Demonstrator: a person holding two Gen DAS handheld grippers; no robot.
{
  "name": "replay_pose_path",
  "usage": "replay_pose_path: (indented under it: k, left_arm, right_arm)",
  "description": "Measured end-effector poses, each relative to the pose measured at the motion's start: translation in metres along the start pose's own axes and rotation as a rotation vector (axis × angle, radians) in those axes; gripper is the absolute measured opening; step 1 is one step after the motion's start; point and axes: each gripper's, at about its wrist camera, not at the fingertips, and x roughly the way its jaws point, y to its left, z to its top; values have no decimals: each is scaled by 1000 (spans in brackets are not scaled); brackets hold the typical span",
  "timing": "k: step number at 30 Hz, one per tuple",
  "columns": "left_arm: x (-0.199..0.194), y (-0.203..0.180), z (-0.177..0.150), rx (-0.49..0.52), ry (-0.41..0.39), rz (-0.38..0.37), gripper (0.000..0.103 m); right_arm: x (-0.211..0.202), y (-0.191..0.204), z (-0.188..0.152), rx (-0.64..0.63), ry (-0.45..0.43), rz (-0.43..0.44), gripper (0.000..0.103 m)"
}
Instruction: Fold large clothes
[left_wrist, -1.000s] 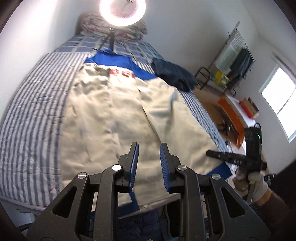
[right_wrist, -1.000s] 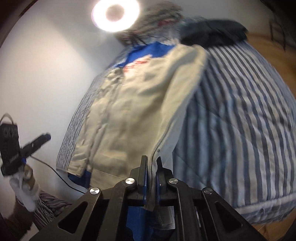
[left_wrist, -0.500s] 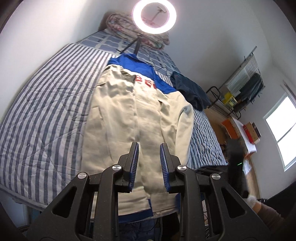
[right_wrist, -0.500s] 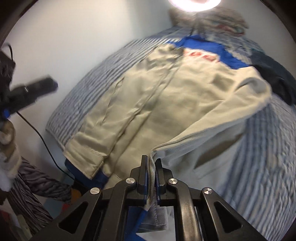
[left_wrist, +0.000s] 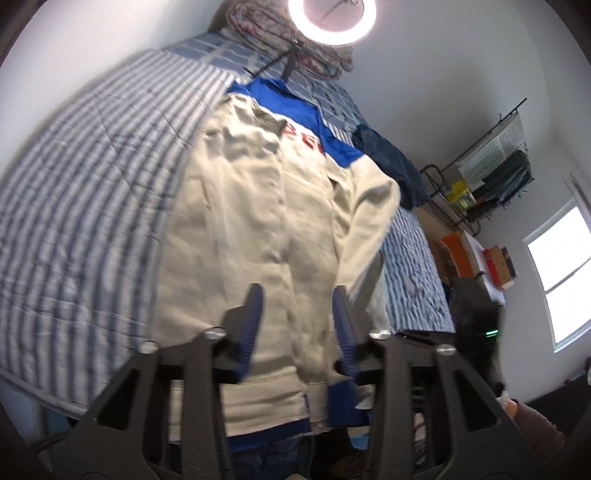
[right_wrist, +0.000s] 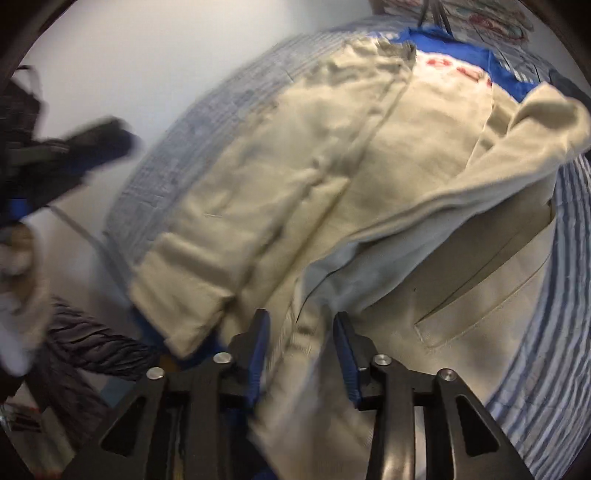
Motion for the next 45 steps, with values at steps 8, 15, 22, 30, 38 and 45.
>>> replay_pose_path:
  k: [8, 15, 22, 30, 38, 45]
  left_arm:
    - [53, -19, -17, -5, 155, -51, 53]
    - [95, -41, -32, 84, 243, -3, 53]
    - [120, -45, -40, 102, 307, 12, 53]
    - [136, -58, -53, 213, 351, 44, 40]
    - [142, -52, -53, 207, 360, 54, 19]
    - [130, -63, -61, 229, 345, 25, 11]
  right_arm:
    - [-68, -47, 8, 122, -168, -41, 59]
    - [-90, -112, 28, 282, -263, -125, 66]
    - [-98, -188, 54, 425, -341, -171, 70]
    - [-72, -275, 89, 576, -372, -174, 70]
    - [-52, -330, 115, 735, -479, -7, 68]
    - [-50, -308, 156, 654, -392, -16, 12]
